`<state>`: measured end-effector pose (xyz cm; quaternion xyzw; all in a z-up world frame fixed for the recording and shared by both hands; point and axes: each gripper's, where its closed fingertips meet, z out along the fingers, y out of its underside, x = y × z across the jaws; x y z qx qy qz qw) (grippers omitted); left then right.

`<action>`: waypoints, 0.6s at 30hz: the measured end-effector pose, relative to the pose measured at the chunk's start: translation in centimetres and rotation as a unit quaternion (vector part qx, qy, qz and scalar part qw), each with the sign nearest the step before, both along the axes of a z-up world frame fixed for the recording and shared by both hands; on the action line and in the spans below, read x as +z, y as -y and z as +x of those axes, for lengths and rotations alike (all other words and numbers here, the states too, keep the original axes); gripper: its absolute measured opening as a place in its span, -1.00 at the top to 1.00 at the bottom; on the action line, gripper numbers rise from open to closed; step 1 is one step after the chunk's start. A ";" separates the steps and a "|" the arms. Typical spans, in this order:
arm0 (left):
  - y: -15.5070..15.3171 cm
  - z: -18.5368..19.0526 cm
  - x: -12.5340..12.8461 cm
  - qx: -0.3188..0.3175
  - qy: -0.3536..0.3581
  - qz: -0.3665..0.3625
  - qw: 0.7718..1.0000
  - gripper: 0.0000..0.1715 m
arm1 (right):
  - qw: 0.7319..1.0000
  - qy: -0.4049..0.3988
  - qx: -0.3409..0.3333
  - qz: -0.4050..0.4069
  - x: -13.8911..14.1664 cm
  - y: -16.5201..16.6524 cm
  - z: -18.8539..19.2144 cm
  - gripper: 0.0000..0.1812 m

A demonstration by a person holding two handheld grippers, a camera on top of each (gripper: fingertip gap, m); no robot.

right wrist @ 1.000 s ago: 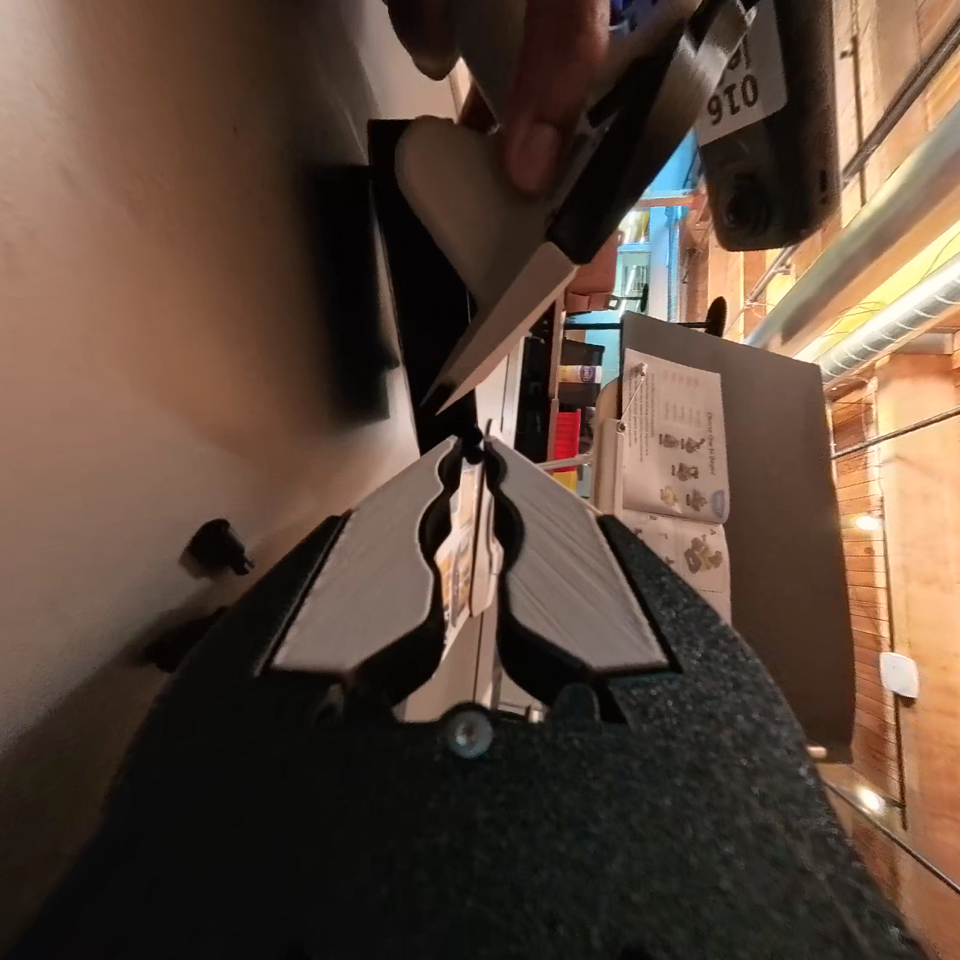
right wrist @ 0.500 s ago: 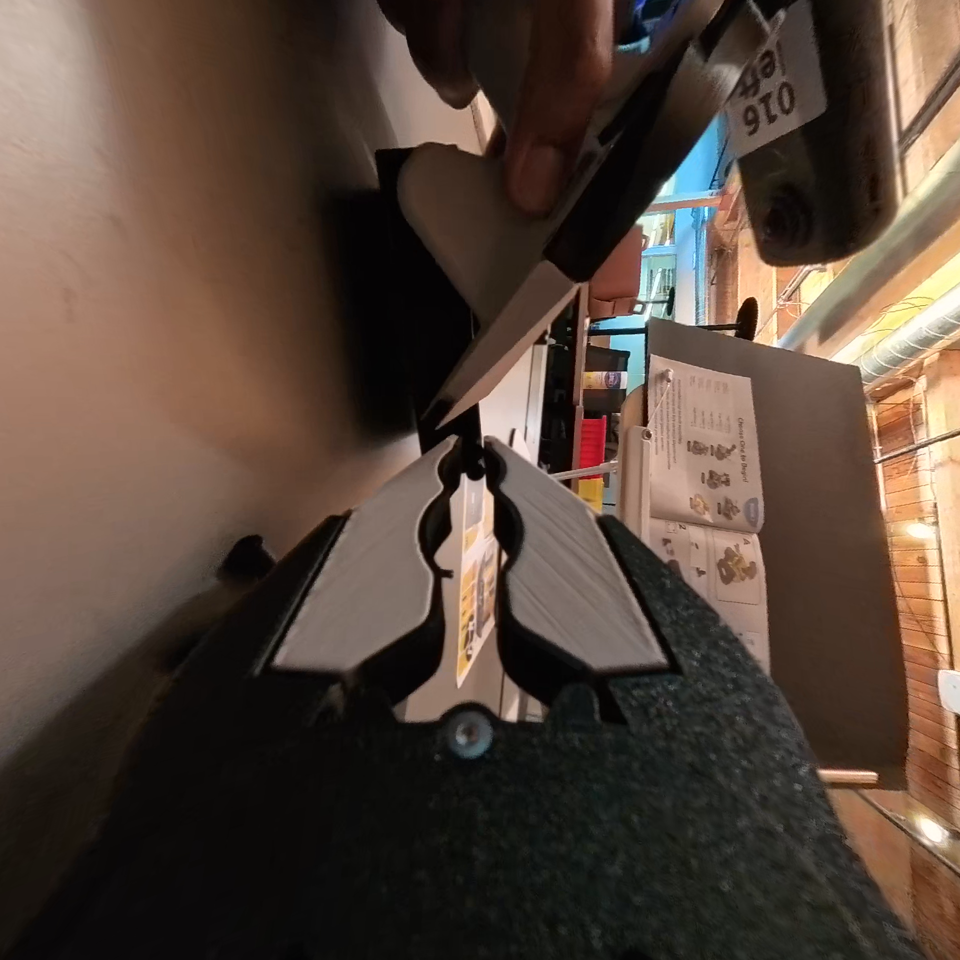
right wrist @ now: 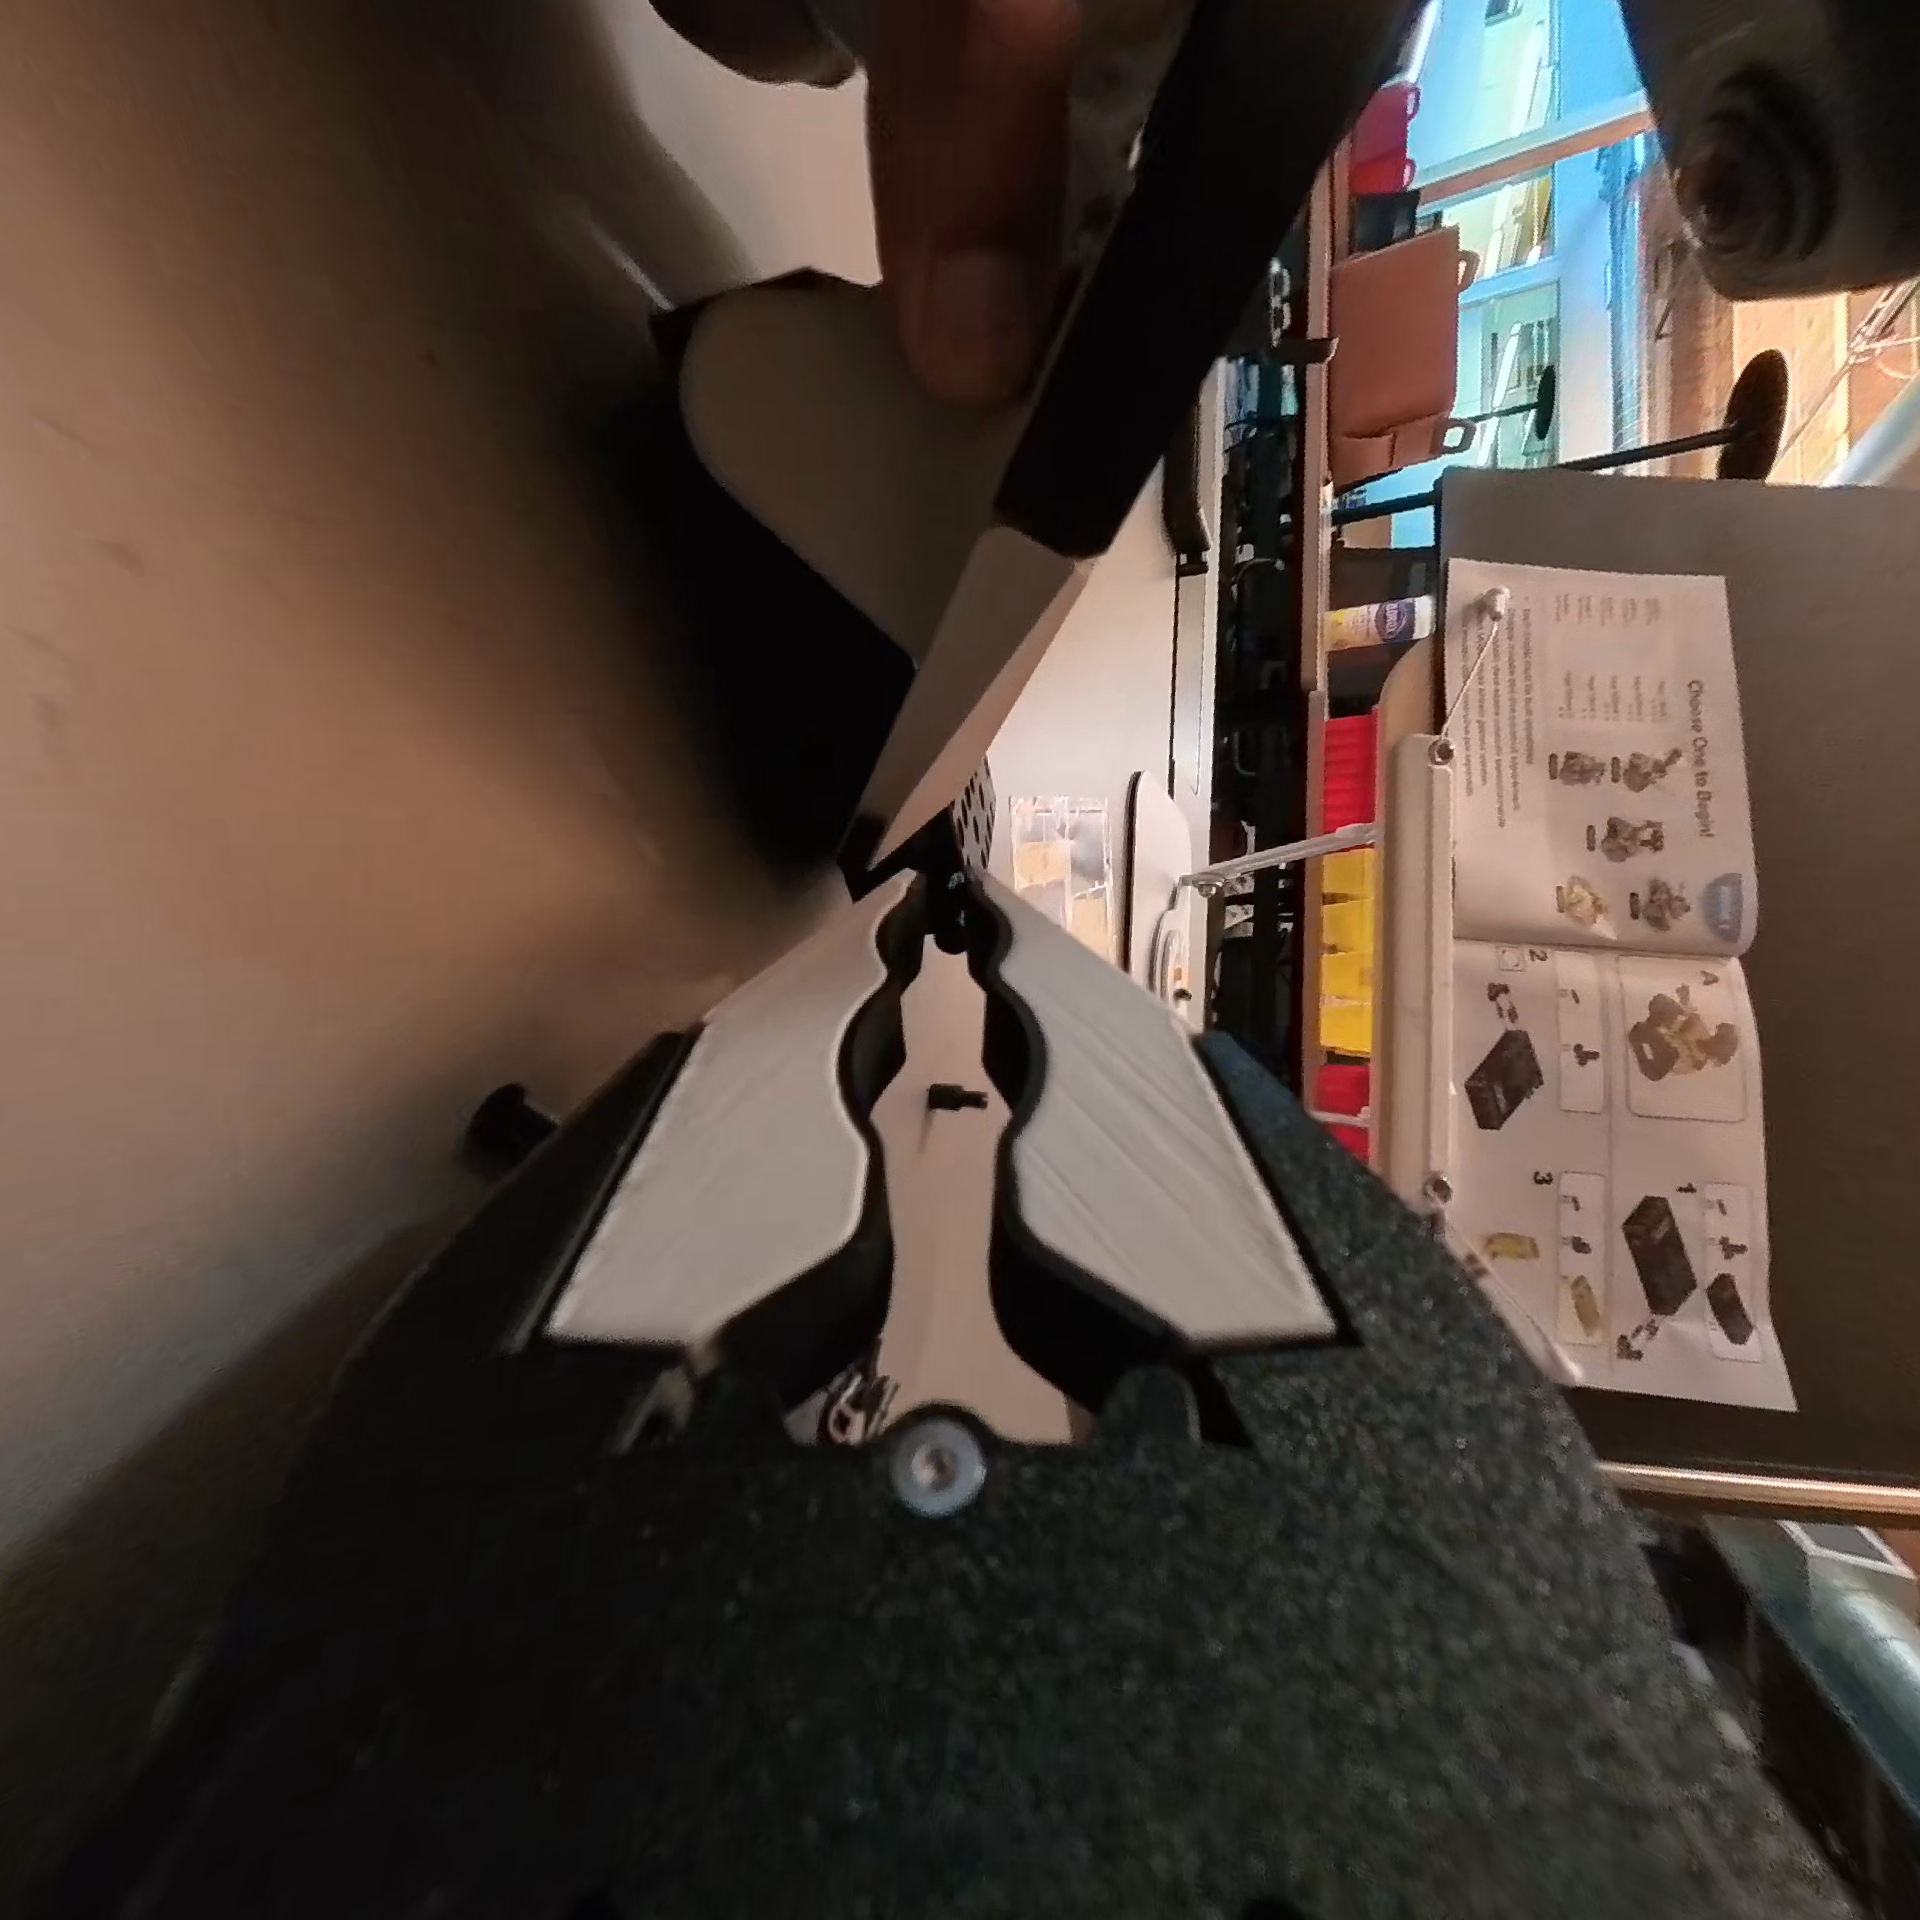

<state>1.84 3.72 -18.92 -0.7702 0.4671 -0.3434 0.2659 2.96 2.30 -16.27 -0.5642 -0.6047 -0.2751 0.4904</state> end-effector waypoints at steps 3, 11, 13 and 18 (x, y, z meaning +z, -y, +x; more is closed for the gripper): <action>0.0 0.1 -0.1 0.004 -0.007 0.011 1.000 0.24 | 0.999 -0.030 -0.018 -0.020 -0.1 0.1 0.2 0.92; -2.3 -1.2 -0.2 0.060 -0.015 0.022 0.998 0.25 | 0.970 -0.186 -0.054 -0.147 -0.2 1.5 0.6 0.93; -2.4 -1.5 0.1 0.056 0.009 -0.010 0.998 0.24 | 0.953 -0.244 -0.064 -0.170 -0.2 2.4 1.6 0.93; -2.5 -1.3 0.2 0.054 0.012 -0.014 0.998 0.24 | 0.949 -0.275 -0.080 -0.130 1.1 2.7 3.3 0.92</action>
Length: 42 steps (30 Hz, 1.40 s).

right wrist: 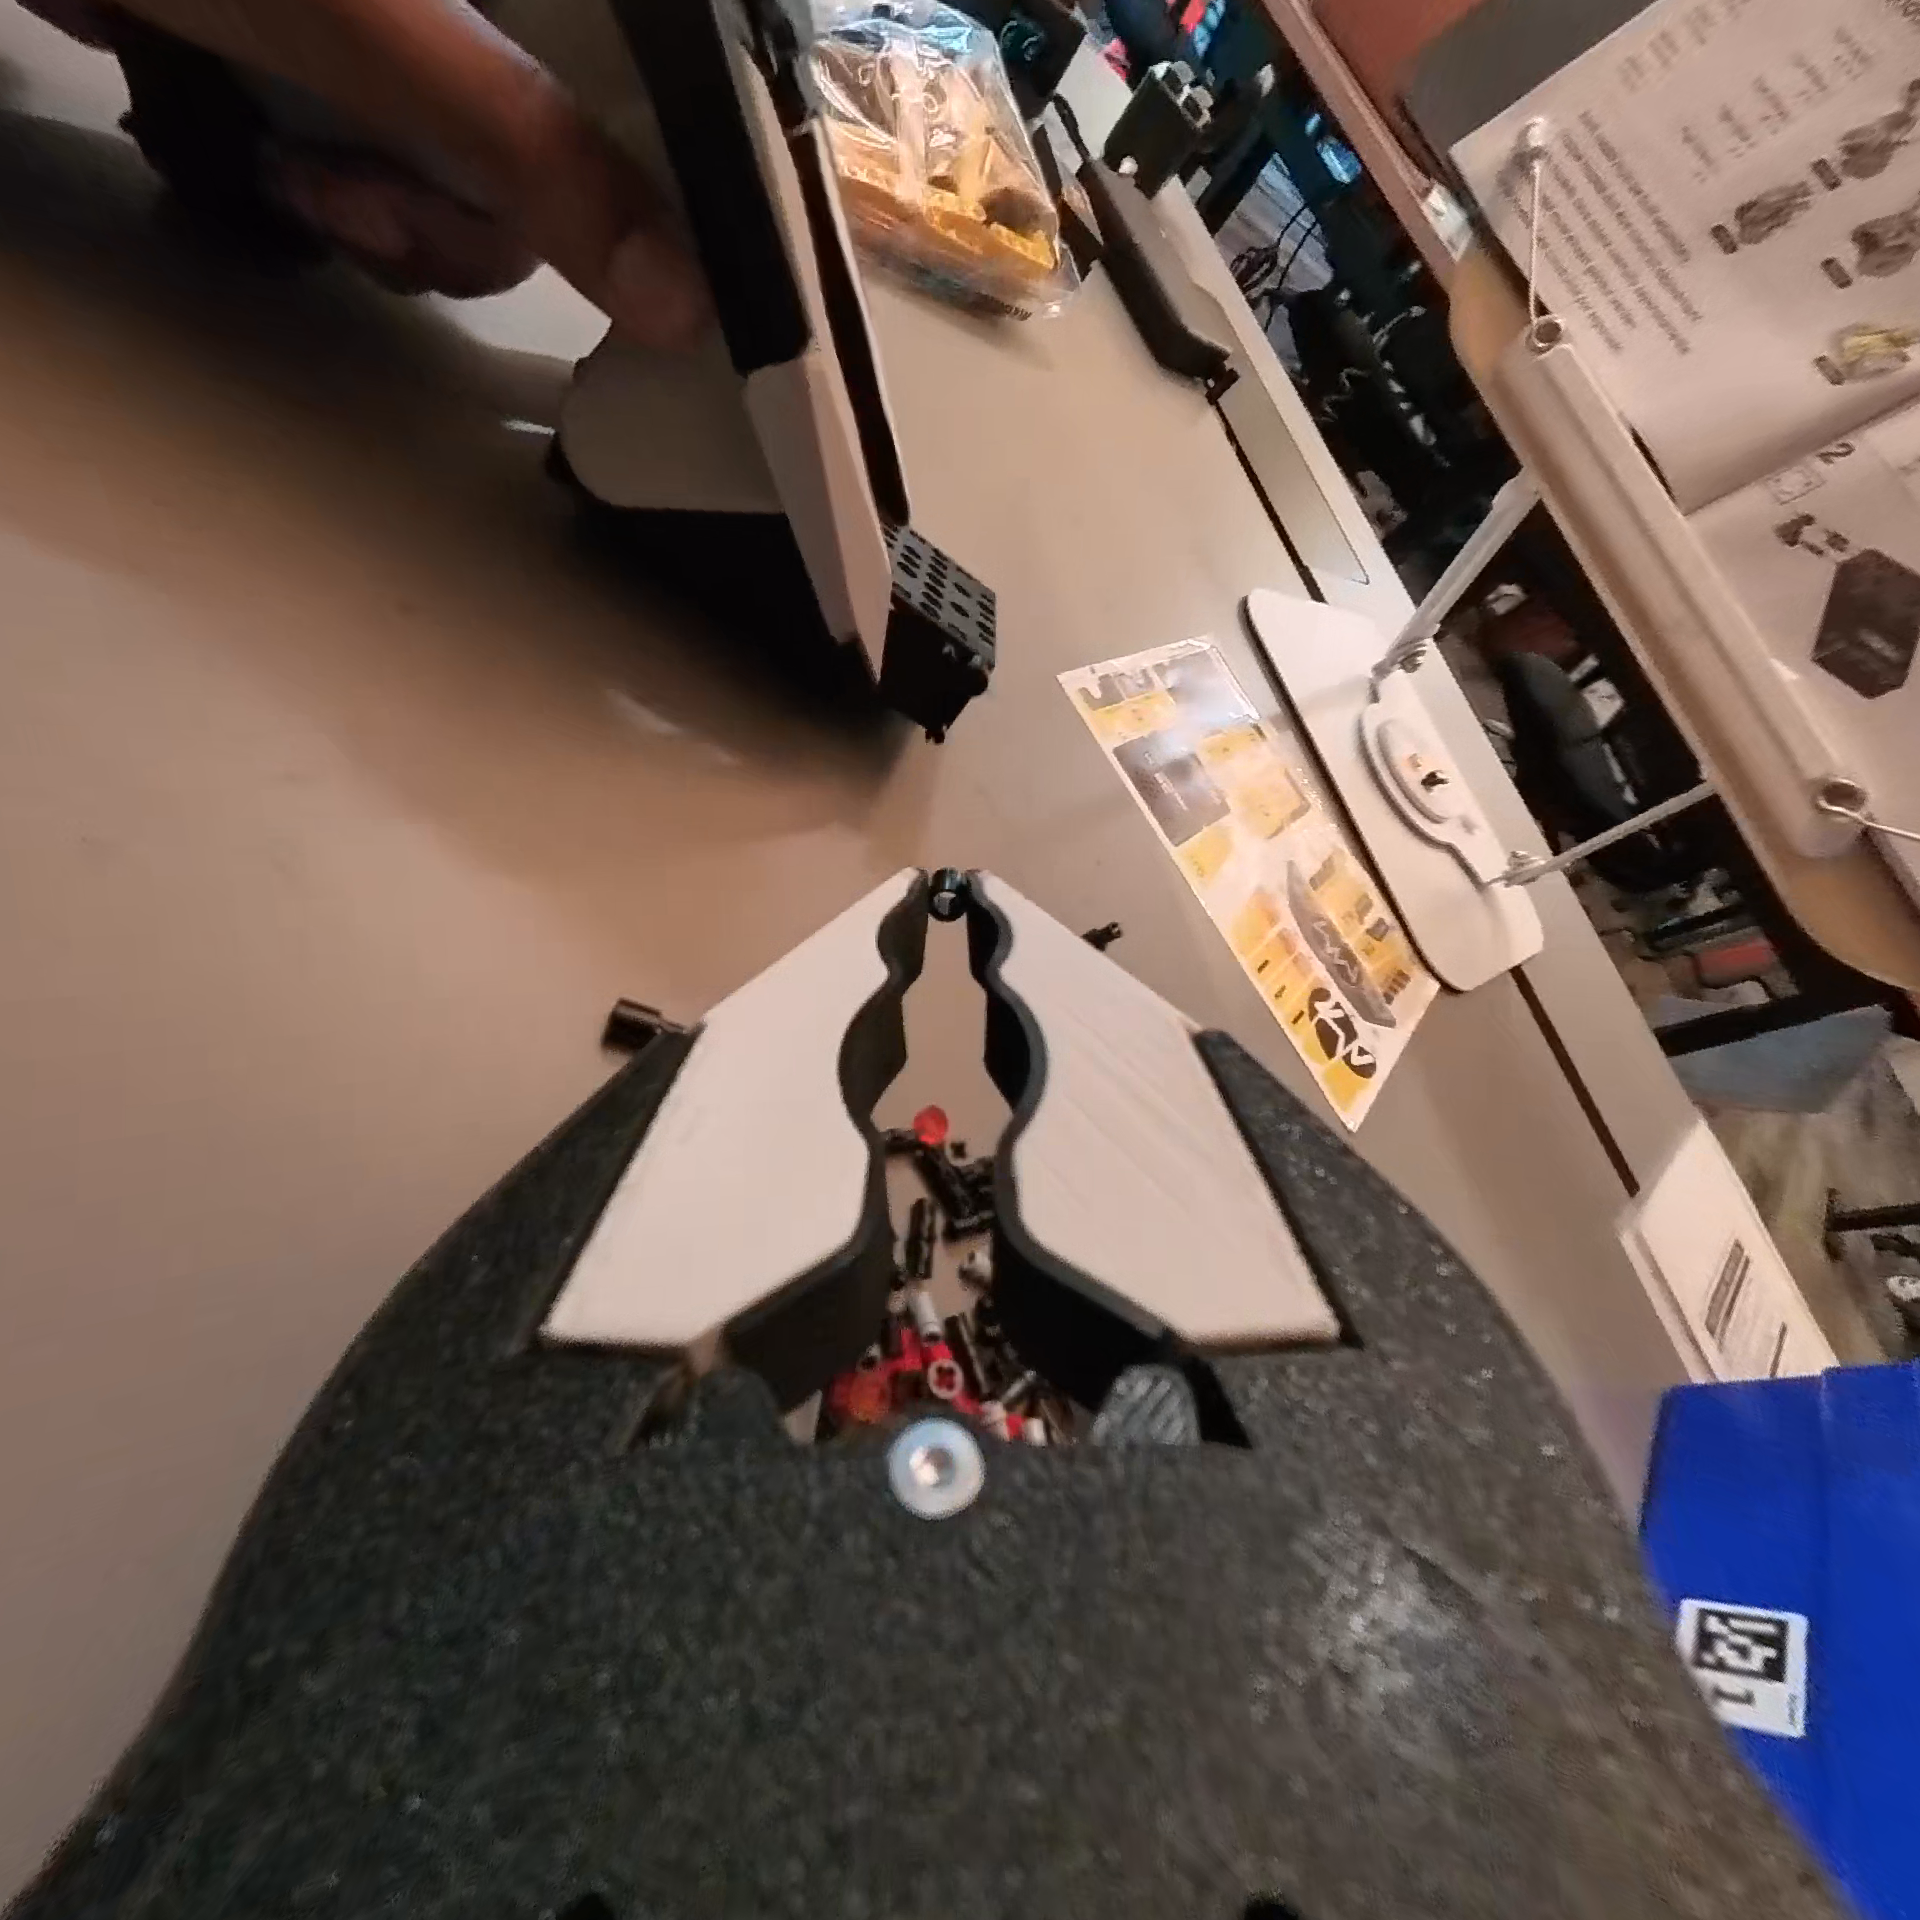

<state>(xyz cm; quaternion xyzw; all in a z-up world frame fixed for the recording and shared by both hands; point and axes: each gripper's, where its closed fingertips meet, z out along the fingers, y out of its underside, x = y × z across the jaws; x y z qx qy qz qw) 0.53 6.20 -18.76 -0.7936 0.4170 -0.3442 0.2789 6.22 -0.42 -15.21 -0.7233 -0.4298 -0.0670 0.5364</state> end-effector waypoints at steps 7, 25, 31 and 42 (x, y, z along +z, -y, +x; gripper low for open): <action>-0.1 0.0 0.2 0.000 0.020 -0.025 0.999 0.24 | 0.998 -0.054 0.009 -0.036 0.0 0.0 -0.1 0.92; 0.0 0.0 0.1 -0.003 0.008 -0.011 1.000 0.24 | 0.993 -0.012 -0.037 -0.110 -3.0 0.0 1.5 0.92; 0.0 0.0 0.1 -0.003 0.009 -0.013 1.000 0.24 | 0.990 -0.019 -0.032 -0.137 -3.7 0.5 1.3 0.91; 0.0 0.0 0.1 -0.003 0.009 -0.013 1.000 0.24 | 0.992 -0.022 -0.031 -0.122 -3.3 0.4 1.3 0.85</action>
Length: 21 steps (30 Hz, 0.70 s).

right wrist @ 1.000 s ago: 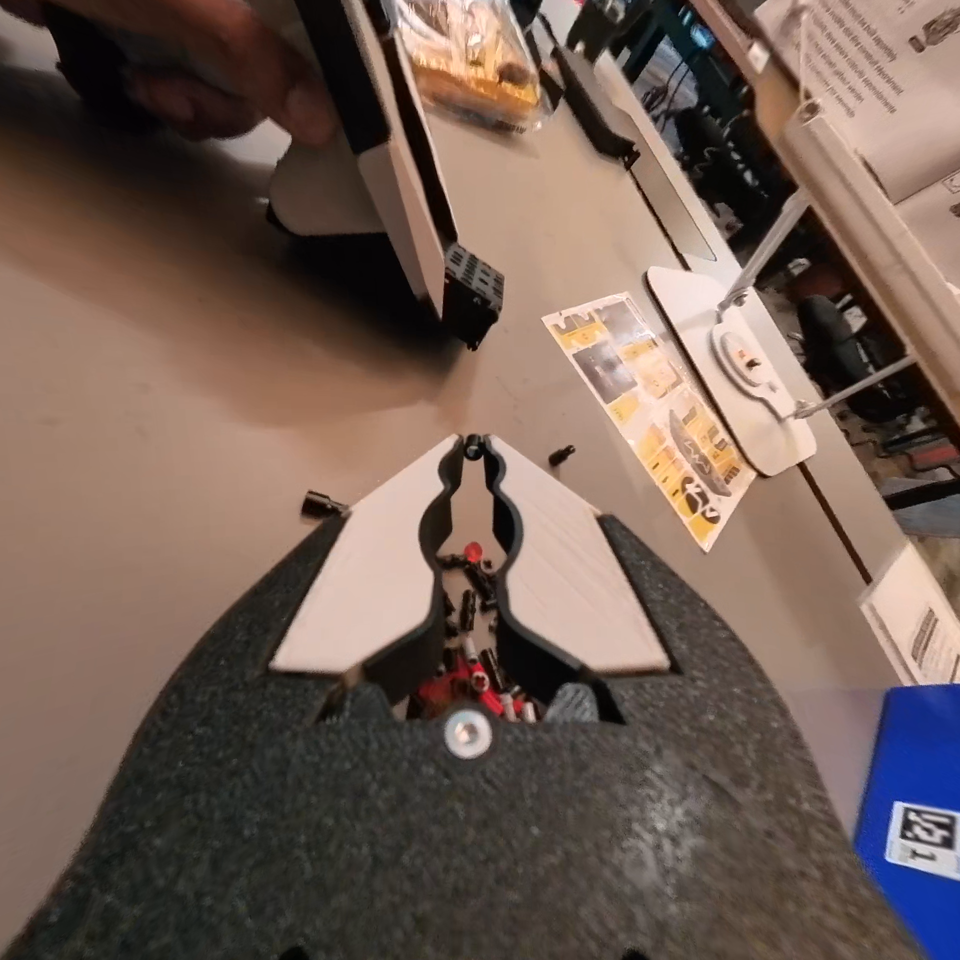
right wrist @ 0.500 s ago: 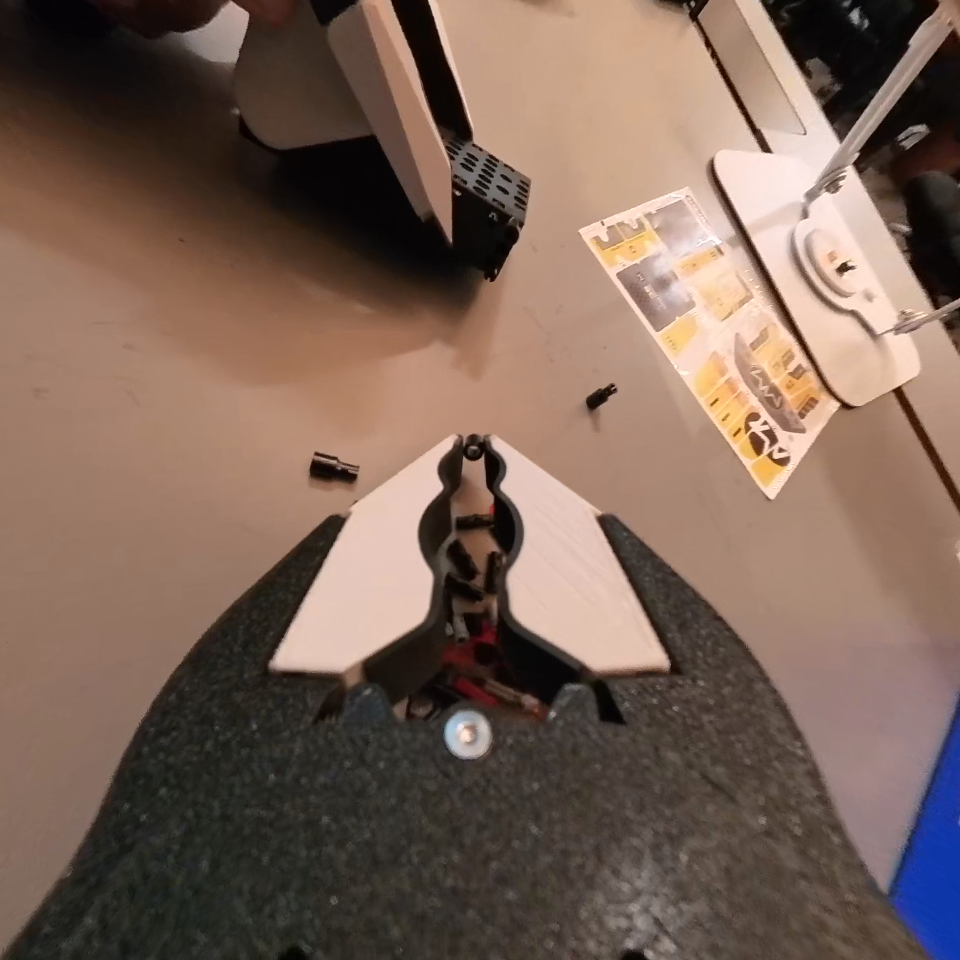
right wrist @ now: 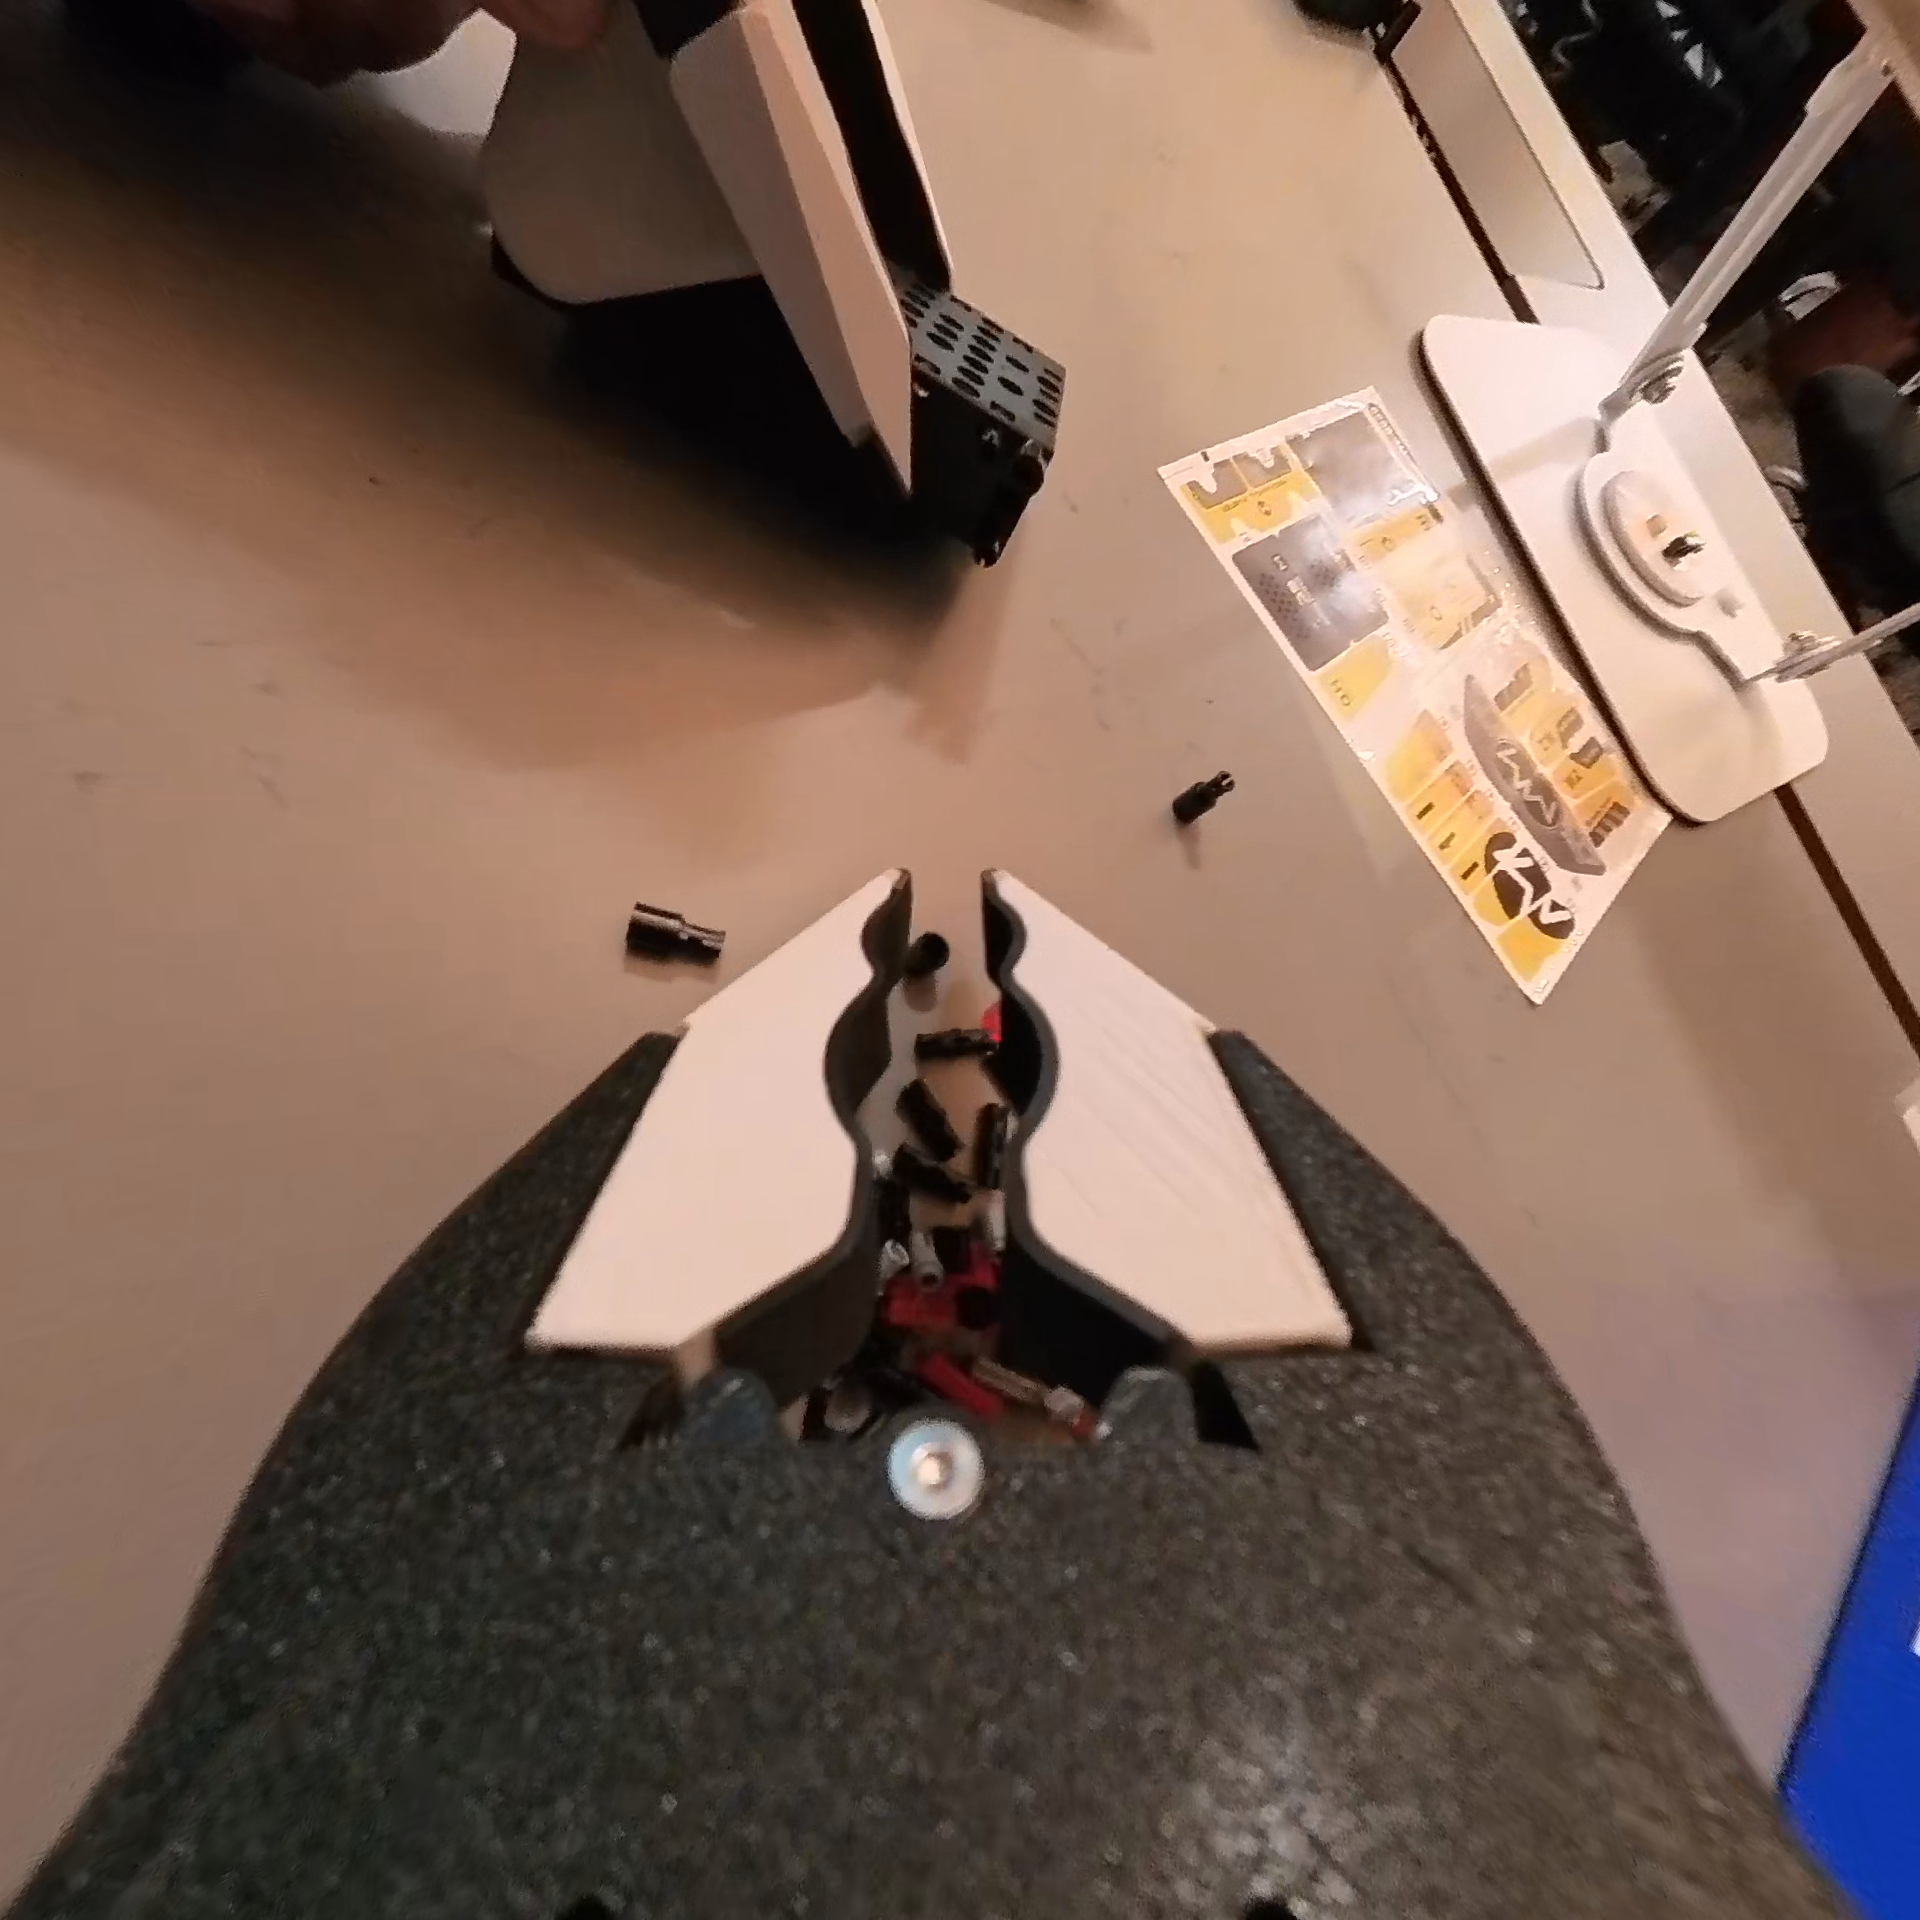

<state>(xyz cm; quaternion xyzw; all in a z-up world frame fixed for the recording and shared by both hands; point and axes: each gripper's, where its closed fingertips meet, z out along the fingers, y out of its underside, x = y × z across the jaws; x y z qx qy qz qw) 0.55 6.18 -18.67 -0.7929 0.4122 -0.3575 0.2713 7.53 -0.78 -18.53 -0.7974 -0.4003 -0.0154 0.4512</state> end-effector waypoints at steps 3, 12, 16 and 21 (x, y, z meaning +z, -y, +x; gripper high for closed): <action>0.0 0.0 0.0 0.000 0.000 0.000 1.000 0.24 | 1.000 -0.006 -0.001 0.022 0.8 -0.4 0.0 0.85; 0.0 0.0 0.0 0.000 0.004 -0.007 1.000 0.24 | 0.949 0.177 0.083 0.247 5.7 -2.6 -3.3 0.90; 0.0 0.0 0.2 -0.001 0.021 -0.029 0.999 0.24 | 0.886 0.321 0.136 0.305 4.6 -4.1 -4.9 0.95; 0.0 -0.1 0.2 -0.004 0.020 -0.029 0.999 0.24 | 0.867 0.360 0.155 0.308 3.6 -5.3 -5.3 0.94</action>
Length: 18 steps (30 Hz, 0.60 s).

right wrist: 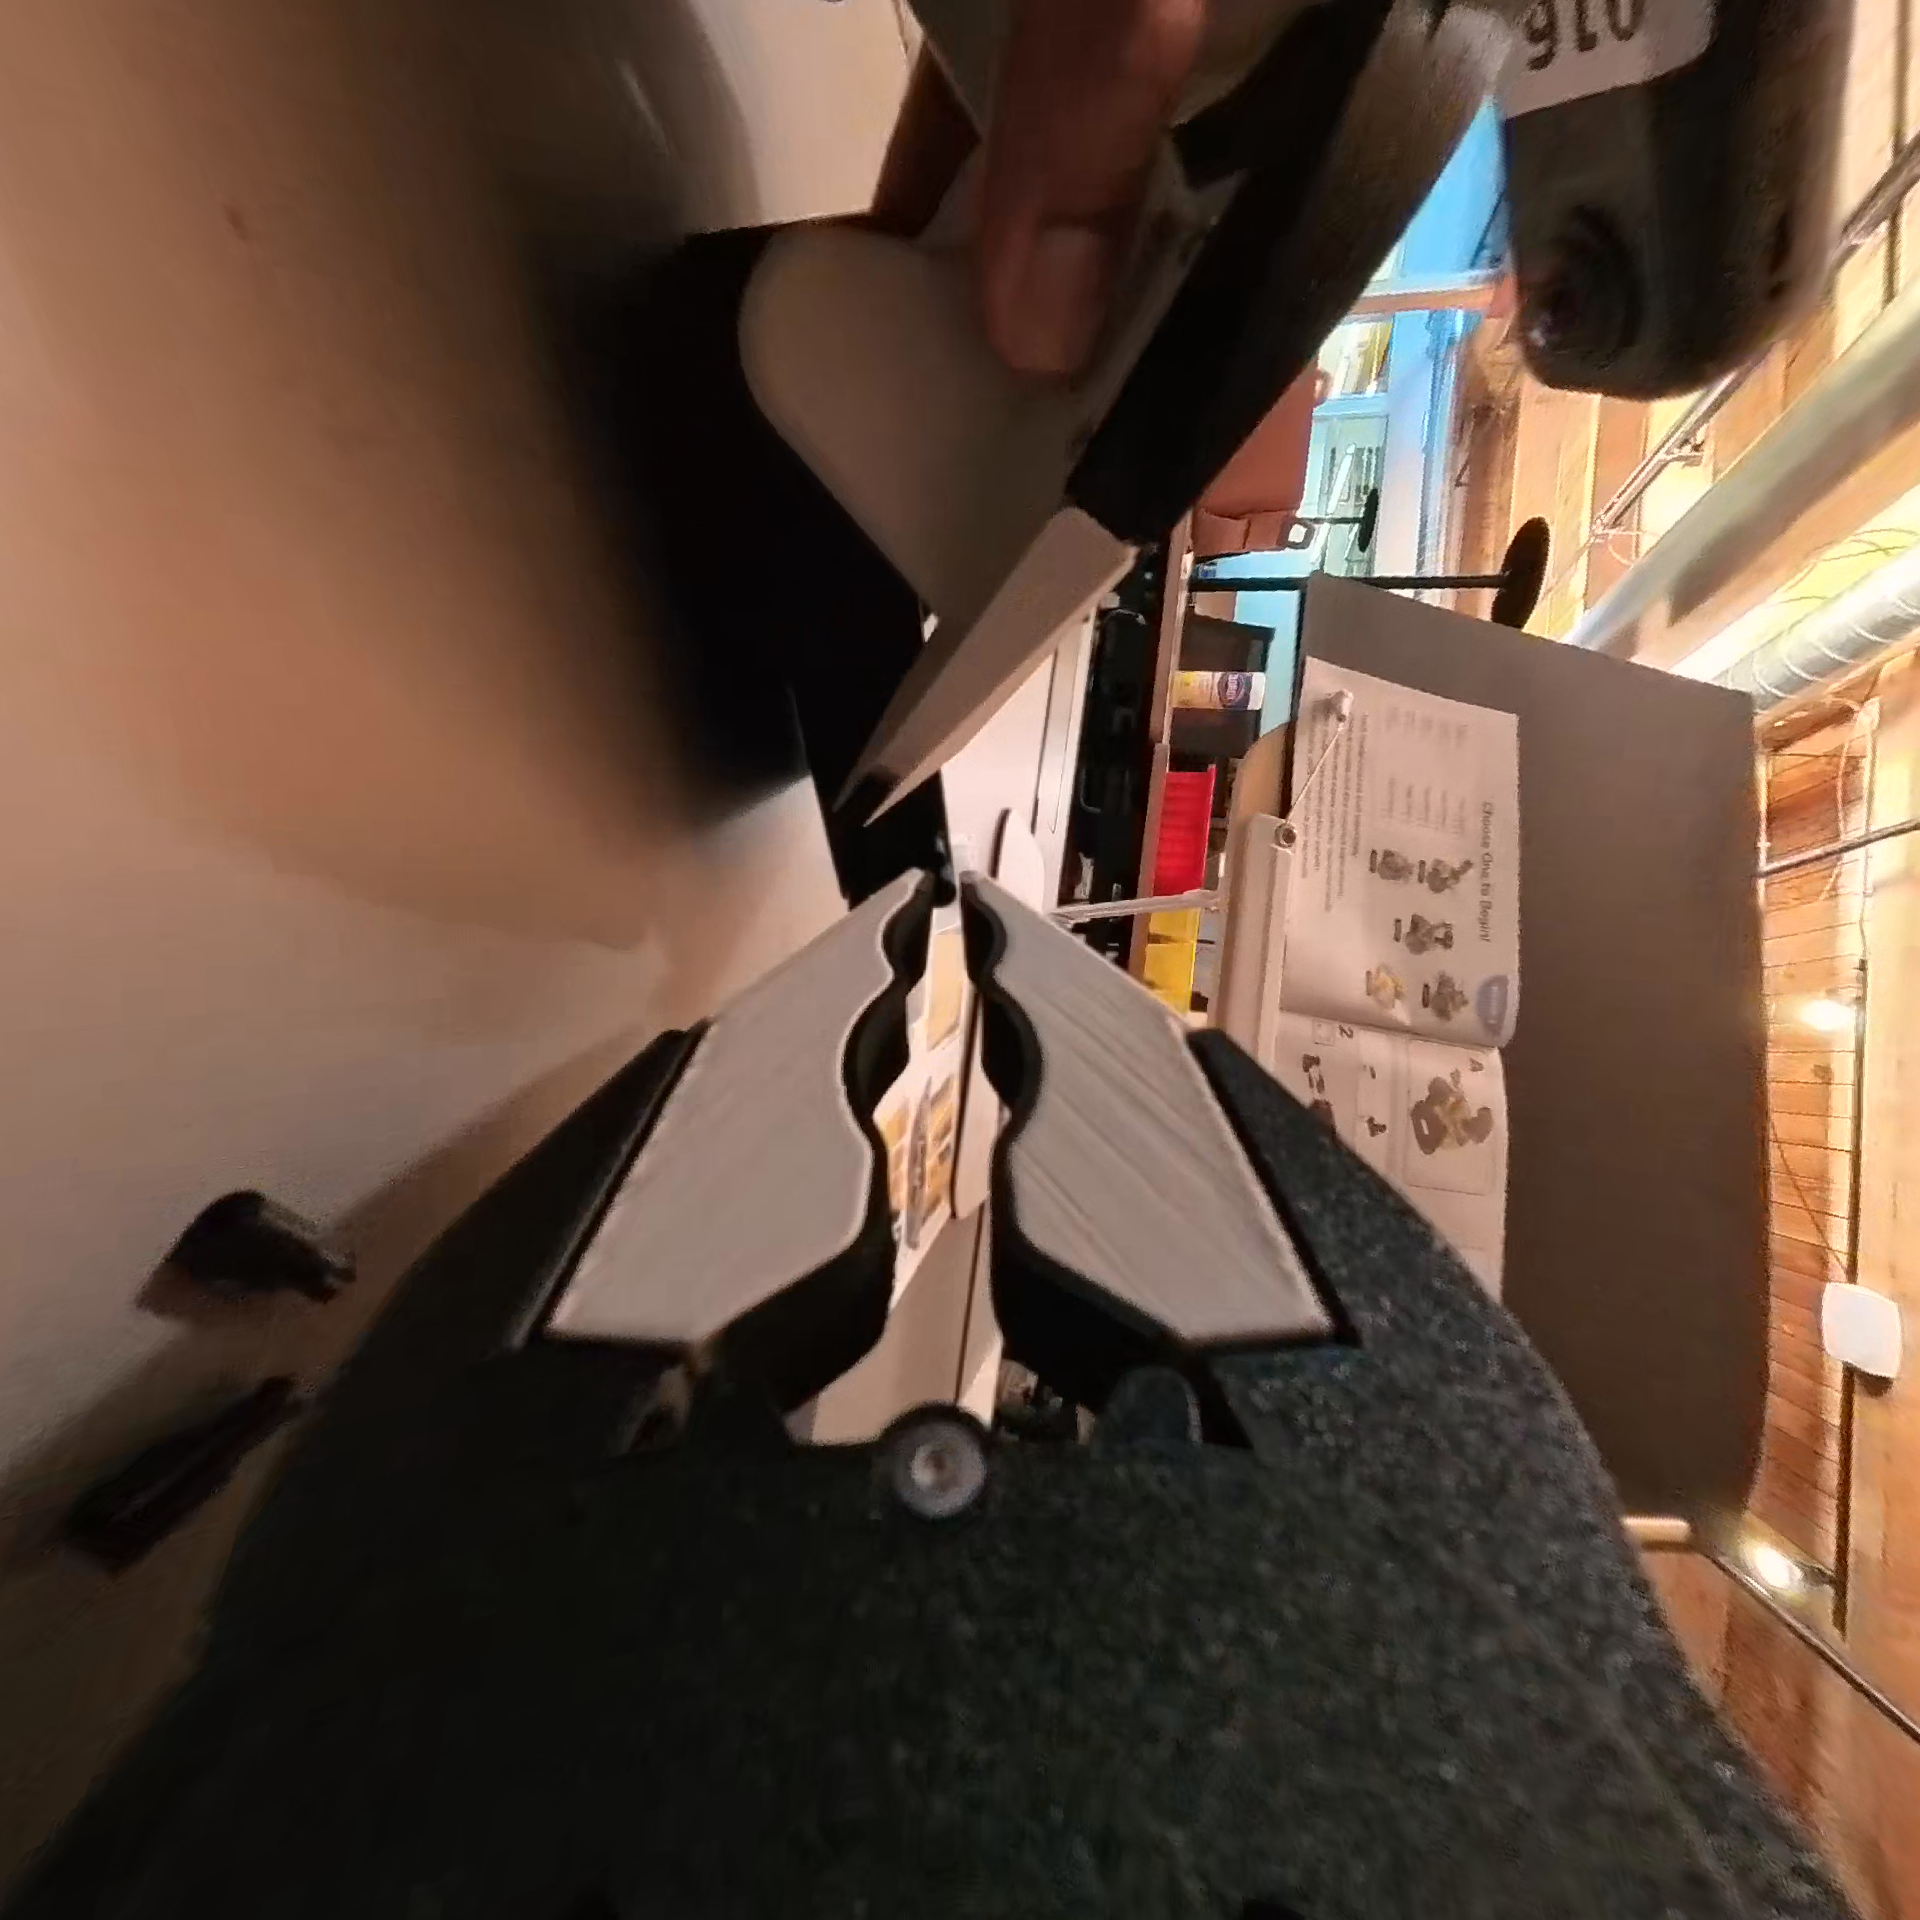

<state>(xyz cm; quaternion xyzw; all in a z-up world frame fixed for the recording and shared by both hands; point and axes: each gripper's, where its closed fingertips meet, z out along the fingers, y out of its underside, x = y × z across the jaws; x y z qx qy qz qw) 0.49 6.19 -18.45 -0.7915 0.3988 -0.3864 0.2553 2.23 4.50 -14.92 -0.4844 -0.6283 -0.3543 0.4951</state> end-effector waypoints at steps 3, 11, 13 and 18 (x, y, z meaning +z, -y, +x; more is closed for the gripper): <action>0.0 0.0 -0.1 0.000 -0.005 0.007 1.000 0.24 | 1.000 0.002 0.002 -0.010 -0.2 -0.3 -0.1 0.95; 0.0 0.0 -0.1 0.001 -0.005 0.006 1.000 0.24 | 0.999 0.000 0.019 -0.038 -0.5 -0.1 -0.3 0.94; 0.0 0.0 -0.1 0.001 -0.005 0.006 1.000 0.24 | 0.999 -0.005 0.021 -0.046 -0.7 0.1 -0.5 0.94; -0.1 0.0 0.0 0.002 0.000 0.000 1.000 0.24 | 0.999 -0.014 0.017 -0.050 -0.6 -0.1 -0.5 0.94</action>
